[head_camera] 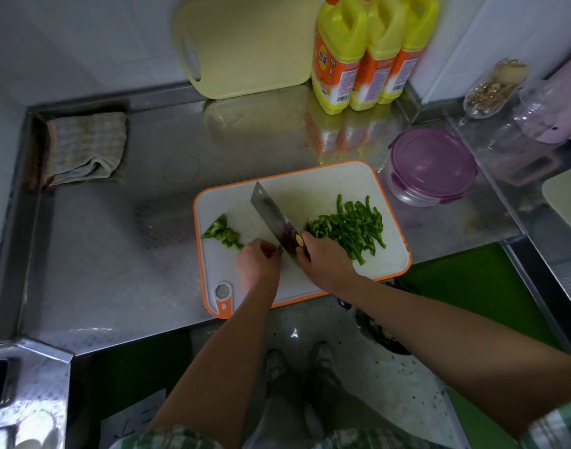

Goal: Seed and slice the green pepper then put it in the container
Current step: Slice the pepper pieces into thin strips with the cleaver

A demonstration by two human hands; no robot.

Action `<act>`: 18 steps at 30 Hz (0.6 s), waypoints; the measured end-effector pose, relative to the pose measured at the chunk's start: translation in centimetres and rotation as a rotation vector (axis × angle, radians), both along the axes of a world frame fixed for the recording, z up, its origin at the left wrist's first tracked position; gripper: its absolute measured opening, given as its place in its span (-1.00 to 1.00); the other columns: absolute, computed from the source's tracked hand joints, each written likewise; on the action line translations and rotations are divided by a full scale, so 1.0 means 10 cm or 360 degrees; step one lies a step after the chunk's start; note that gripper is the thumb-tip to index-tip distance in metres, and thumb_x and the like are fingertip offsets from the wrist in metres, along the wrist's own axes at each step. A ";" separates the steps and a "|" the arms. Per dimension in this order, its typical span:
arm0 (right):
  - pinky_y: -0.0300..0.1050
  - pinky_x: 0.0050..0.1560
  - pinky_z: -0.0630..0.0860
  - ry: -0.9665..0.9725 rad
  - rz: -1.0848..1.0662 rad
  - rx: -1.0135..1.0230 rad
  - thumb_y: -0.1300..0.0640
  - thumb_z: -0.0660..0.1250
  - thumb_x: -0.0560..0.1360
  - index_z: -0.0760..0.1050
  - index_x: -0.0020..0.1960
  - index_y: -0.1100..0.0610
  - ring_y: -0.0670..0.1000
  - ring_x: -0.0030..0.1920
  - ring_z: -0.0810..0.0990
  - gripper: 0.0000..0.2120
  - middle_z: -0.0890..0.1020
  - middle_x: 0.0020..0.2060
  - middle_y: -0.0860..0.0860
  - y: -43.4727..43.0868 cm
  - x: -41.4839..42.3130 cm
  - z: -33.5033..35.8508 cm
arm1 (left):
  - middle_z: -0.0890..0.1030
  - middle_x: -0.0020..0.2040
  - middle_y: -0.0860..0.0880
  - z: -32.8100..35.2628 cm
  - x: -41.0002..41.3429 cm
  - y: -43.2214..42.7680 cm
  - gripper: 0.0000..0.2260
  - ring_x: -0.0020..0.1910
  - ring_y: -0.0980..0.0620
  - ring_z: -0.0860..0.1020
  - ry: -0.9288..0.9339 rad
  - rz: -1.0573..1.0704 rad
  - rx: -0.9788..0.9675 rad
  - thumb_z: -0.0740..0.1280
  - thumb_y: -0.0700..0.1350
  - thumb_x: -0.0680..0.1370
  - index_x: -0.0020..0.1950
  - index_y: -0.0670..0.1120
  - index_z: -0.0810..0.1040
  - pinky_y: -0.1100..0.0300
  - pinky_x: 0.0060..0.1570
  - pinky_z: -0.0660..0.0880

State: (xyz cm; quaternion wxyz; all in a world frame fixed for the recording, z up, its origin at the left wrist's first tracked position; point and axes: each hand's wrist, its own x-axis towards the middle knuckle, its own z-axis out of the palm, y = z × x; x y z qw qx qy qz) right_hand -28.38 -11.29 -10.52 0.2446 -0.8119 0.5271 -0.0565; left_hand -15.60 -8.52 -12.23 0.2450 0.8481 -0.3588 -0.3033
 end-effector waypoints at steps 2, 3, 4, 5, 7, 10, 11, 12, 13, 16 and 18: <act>-0.11 -0.36 0.29 -0.0006 -0.0014 0.0030 0.10 0.12 0.62 0.42 0.07 0.22 0.05 -0.39 0.40 -0.79 0.47 -0.33 0.07 0.02 0.02 0.00 | 0.68 -0.02 -0.05 0.01 0.00 0.00 -0.89 -0.04 0.01 0.58 -0.0017 -0.0007 0.0009 0.39 -0.15 0.52 0.01 -0.09 0.67 0.23 -0.11 0.40; -0.12 -0.35 0.28 -0.0002 -0.0018 0.0042 0.10 0.12 0.62 0.42 0.06 0.22 0.05 -0.38 0.40 -0.80 0.46 -0.33 0.06 0.03 0.04 0.00 | 0.68 -0.02 -0.05 0.02 0.00 0.00 -0.89 -0.03 0.00 0.59 -0.0033 -0.0013 0.0019 0.38 -0.16 0.52 0.01 -0.08 0.67 0.23 -0.12 0.39; -0.12 -0.34 0.28 0.0004 -0.0026 0.0049 0.10 0.12 0.62 0.41 0.03 0.22 0.05 -0.38 0.39 -0.81 0.44 -0.33 0.06 0.04 0.05 0.00 | 0.69 -0.02 -0.06 0.03 0.00 0.00 -0.88 -0.02 -0.01 0.59 -0.0045 -0.0019 0.0028 0.38 -0.16 0.52 0.01 -0.08 0.68 0.24 -0.13 0.38; -0.12 -0.34 0.28 0.0007 -0.0037 0.0057 0.11 0.12 0.62 0.40 0.00 0.21 0.06 -0.38 0.39 -0.82 0.43 -0.34 0.05 0.05 0.06 0.00 | 0.69 -0.02 -0.06 0.03 0.00 -0.01 -0.87 -0.01 -0.03 0.60 -0.0053 -0.0020 0.0032 0.37 -0.17 0.51 0.01 -0.07 0.69 0.24 -0.13 0.38; -0.12 -0.34 0.27 -0.0007 -0.0063 0.0088 0.12 0.12 0.61 0.36 -0.07 0.18 0.06 -0.37 0.39 -0.85 0.42 -0.35 0.05 0.05 0.09 0.01 | 0.69 -0.02 -0.07 0.04 0.00 -0.01 -0.86 -0.01 -0.05 0.60 -0.0044 -0.0010 0.0033 0.37 -0.18 0.51 0.01 -0.07 0.69 0.23 -0.13 0.39; -0.12 -0.34 0.28 -0.0018 -0.0084 0.0133 0.12 0.11 0.62 0.32 -0.10 0.15 0.10 -0.35 0.44 -0.86 0.44 -0.35 0.06 0.05 0.12 0.00 | 0.68 -0.07 -0.07 0.04 -0.01 -0.01 -0.86 -0.09 -0.02 0.59 -0.0002 0.0013 0.0025 0.36 -0.22 0.51 -0.01 -0.09 0.70 0.23 -0.17 0.39; -0.11 -0.33 0.30 -0.0012 -0.0094 0.0137 0.12 0.11 0.62 0.34 -0.07 0.16 0.13 -0.32 0.48 -0.85 0.48 -0.32 0.10 0.06 0.13 0.00 | 0.67 -0.11 -0.05 0.04 -0.02 -0.01 -0.86 -0.13 0.01 0.57 0.0015 0.0019 0.0022 0.35 -0.22 0.51 -0.03 -0.09 0.70 0.25 -0.21 0.38; -0.10 -0.32 0.31 -0.0001 -0.0104 0.0135 0.11 0.11 0.62 0.37 -0.04 0.18 0.15 -0.28 0.52 -0.84 0.52 -0.28 0.13 0.07 0.14 -0.02 | 0.64 -0.16 -0.03 0.05 -0.02 -0.01 -0.86 -0.17 0.04 0.55 0.0021 0.0019 0.0024 0.34 -0.23 0.51 -0.05 -0.09 0.69 0.29 -0.27 0.36; -0.10 -0.31 0.32 0.0017 -0.0114 0.0127 0.11 0.11 0.62 0.40 -0.01 0.20 0.17 -0.24 0.56 -0.82 0.56 -0.24 0.15 0.08 0.16 -0.03 | 0.61 -0.19 -0.01 0.05 -0.02 -0.02 -0.86 -0.22 0.06 0.52 0.0014 0.0010 0.0031 0.34 -0.23 0.52 -0.06 -0.08 0.69 0.32 -0.35 0.31; -0.10 -0.31 0.32 0.0045 -0.0121 0.0078 0.09 0.10 0.63 0.42 0.05 0.21 0.18 -0.19 0.59 -0.79 0.59 -0.20 0.16 0.07 0.21 -0.06 | 0.59 -0.21 0.00 0.06 -0.02 -0.03 -0.87 -0.27 0.08 0.45 -0.0014 -0.0014 0.0061 0.34 -0.20 0.52 -0.07 -0.07 0.69 0.33 -0.43 0.23; -0.10 -0.32 0.32 0.0059 -0.0083 0.0046 0.09 0.10 0.63 0.42 0.07 0.21 0.18 -0.19 0.60 -0.78 0.60 -0.20 0.15 0.02 0.22 -0.06 | 0.64 -0.15 -0.03 0.05 -0.02 -0.04 -0.87 -0.26 0.05 0.47 -0.0046 -0.0041 0.0095 0.34 -0.17 0.52 -0.07 -0.05 0.70 0.28 -0.39 0.28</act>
